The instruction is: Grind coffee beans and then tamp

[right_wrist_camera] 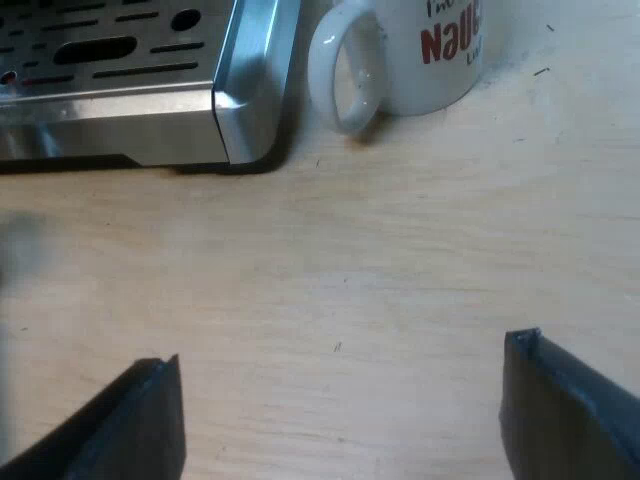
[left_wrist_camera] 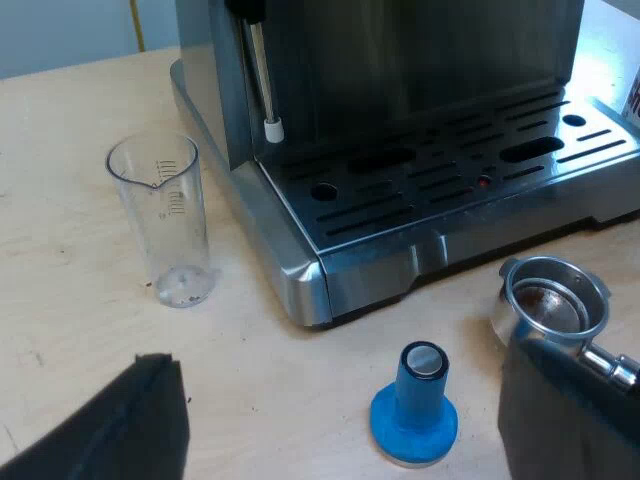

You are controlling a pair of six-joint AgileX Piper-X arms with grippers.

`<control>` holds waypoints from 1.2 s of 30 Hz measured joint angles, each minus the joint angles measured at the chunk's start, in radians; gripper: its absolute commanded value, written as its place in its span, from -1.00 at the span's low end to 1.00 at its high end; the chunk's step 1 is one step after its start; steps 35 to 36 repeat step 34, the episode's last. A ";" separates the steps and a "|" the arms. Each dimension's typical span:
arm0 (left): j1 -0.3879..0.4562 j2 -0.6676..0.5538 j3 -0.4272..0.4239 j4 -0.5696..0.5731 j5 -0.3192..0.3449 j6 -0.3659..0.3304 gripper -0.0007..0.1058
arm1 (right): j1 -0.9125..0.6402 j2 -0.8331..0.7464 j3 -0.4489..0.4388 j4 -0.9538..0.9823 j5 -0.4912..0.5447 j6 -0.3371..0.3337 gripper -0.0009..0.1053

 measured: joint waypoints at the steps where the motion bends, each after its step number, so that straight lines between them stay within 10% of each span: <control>1: 0.000 0.000 0.000 -0.002 0.003 0.000 0.25 | 0.000 0.000 0.000 0.000 0.000 0.000 0.28; 36: 0.000 0.000 0.000 -0.002 0.016 0.000 0.25 | 0.000 0.000 0.000 0.000 0.000 0.000 0.28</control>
